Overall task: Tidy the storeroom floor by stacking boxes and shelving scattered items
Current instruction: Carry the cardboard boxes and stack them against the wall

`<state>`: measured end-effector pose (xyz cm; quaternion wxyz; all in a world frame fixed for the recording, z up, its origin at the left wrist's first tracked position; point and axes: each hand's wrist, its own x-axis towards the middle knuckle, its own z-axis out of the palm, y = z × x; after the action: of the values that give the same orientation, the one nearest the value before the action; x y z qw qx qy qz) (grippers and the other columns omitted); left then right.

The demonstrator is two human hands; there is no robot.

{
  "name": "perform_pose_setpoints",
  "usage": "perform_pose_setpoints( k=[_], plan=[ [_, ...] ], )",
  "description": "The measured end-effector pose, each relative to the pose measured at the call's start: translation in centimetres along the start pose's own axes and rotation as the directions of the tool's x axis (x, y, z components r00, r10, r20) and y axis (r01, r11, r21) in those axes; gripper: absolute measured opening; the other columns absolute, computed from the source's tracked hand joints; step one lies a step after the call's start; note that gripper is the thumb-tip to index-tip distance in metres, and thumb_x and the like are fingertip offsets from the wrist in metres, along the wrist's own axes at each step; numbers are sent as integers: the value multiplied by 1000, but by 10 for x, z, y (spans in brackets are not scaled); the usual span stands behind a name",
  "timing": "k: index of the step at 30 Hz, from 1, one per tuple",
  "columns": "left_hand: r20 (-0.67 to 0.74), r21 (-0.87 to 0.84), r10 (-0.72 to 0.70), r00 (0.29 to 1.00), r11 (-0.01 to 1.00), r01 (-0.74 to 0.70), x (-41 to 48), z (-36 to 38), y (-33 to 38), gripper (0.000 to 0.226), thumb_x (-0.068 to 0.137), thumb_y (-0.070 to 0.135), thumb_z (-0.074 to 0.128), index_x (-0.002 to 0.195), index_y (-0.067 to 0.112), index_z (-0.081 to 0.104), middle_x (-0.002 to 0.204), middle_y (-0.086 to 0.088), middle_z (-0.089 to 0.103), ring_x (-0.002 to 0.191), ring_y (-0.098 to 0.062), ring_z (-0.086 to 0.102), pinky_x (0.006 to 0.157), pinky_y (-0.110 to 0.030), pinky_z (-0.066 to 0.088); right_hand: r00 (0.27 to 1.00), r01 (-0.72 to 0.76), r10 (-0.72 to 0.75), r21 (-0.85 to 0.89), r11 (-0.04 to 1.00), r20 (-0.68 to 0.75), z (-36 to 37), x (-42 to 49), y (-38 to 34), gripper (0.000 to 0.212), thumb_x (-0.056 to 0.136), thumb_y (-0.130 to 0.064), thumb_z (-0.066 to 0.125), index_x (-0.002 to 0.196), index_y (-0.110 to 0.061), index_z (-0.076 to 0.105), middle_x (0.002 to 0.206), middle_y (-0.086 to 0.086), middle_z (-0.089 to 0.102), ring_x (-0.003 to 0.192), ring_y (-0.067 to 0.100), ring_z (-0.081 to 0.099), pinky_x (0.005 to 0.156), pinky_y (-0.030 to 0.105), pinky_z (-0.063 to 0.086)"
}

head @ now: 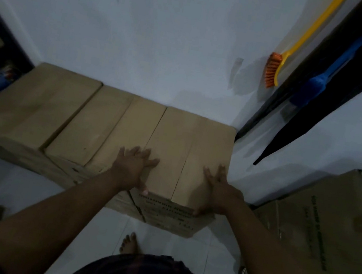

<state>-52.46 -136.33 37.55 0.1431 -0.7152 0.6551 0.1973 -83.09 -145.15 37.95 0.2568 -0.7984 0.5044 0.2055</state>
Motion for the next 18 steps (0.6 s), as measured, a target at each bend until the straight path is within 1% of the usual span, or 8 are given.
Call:
perform_pose_setpoints(
  k=[5,8,10,11,13,15,16,18],
  plan=[
    [-99,-87,-37,994,996,28,-24,16,11,87,79,61,73,154,51,30,169,10,15,154,-23,15,121,-63,6,998,-64,65,-54,996,16,-2,0,-7,158,47,-77,87,154,-48,-25,164,3,-35,155,34,13,116,57,34],
    [-233,-100,-48,971,995,25,-45,47,16,61,97,44,51,154,47,29,168,8,20,151,-23,26,120,-56,17,985,-168,170,-75,983,25,-2,0,-23,148,58,-65,90,156,-48,-20,168,2,-24,150,39,20,116,69,24],
    [-313,-72,-17,950,997,-5,-61,77,14,67,97,21,46,158,40,24,168,2,22,148,-29,32,116,-53,30,975,-219,222,-122,968,10,0,-4,-38,139,64,-57,91,159,-46,-10,170,7,-8,147,41,22,115,75,12],
    [-337,-92,-30,941,996,-1,-70,90,11,69,97,19,47,159,37,22,168,0,22,147,-30,32,115,-51,33,977,-211,215,-168,963,5,3,-6,-45,134,65,-54,91,161,-43,-3,169,10,2,146,41,25,115,74,10],
    [-375,-161,-84,923,987,24,-91,111,5,64,101,28,47,160,35,22,167,-2,25,148,-29,29,116,-50,34,991,-128,113,-264,956,-71,16,-10,-57,98,81,-45,79,160,-36,21,160,12,28,139,39,38,115,68,22],
    [-390,-204,-126,912,978,48,-116,125,0,61,99,30,54,156,32,34,163,-5,32,148,-30,29,116,-50,33,973,-35,-40,-319,947,-226,39,-14,-69,54,99,-29,53,152,-28,40,146,14,45,127,39,50,107,59,37],
    [-395,-221,-150,906,973,65,-129,131,-3,57,96,27,59,150,29,44,159,-8,37,146,-32,31,114,-52,35,956,-2,-97,-334,942,-278,53,-17,-76,50,103,-23,44,153,-23,39,147,18,44,126,43,49,104,57,41],
    [-382,-276,-221,898,954,117,-160,147,-9,51,90,24,67,140,25,56,151,-11,46,141,-34,38,107,-53,40,943,28,-139,-343,939,-303,88,-24,-87,60,106,-18,37,162,-17,16,162,27,20,139,57,31,109,62,36]
  ],
)
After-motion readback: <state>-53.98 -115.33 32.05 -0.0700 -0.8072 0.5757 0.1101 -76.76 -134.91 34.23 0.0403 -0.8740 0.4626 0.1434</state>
